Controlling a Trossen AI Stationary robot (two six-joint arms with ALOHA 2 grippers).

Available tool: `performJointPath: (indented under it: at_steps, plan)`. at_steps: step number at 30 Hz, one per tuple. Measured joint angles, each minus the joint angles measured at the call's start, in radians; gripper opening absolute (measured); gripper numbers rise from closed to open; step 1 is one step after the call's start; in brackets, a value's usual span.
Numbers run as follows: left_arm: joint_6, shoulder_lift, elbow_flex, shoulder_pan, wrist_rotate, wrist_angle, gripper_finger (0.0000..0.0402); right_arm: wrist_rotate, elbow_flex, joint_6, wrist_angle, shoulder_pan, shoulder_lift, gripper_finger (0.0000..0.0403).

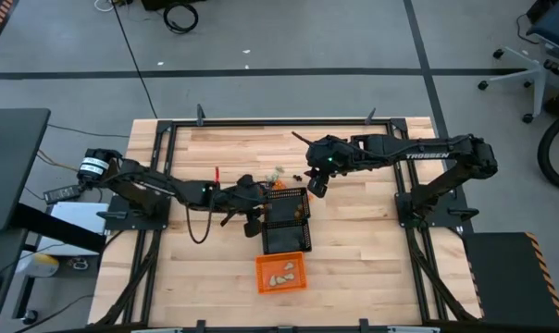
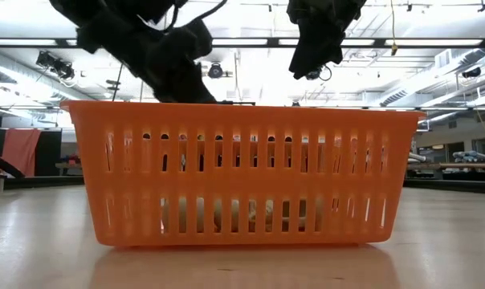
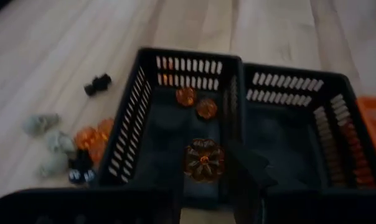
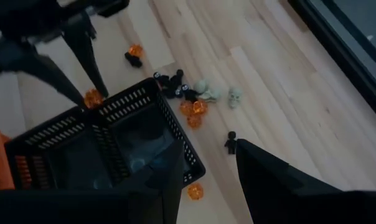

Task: Sort Halloween decoration
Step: Put the orange pumpkin toy into the top black bin

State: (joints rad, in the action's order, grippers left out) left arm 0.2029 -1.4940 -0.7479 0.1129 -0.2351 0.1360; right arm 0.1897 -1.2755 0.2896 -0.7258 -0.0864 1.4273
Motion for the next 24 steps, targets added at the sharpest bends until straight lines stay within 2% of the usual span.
performJointPath:
  at_steps: [10, 18, 24]
  plan:
    - [0.017, -0.147, 0.0, -0.075, 0.038, 0.163, 0.0094, 0.002, 0.0, 0.059, 0.007, 0.007, 0.0, 0.015]
    - [0.066, -0.165, 0.001, -0.1, 0.059, 0.2, 0.0097, 0.008, 0.0, 0.052, 0.025, 0.006, 0.0, 0.015]
    - [0.065, -0.165, 0.001, -0.098, 0.118, 0.202, 0.0153, 0.028, 0.0, 0.042, 0.043, 0.004, 0.0, 0.015]
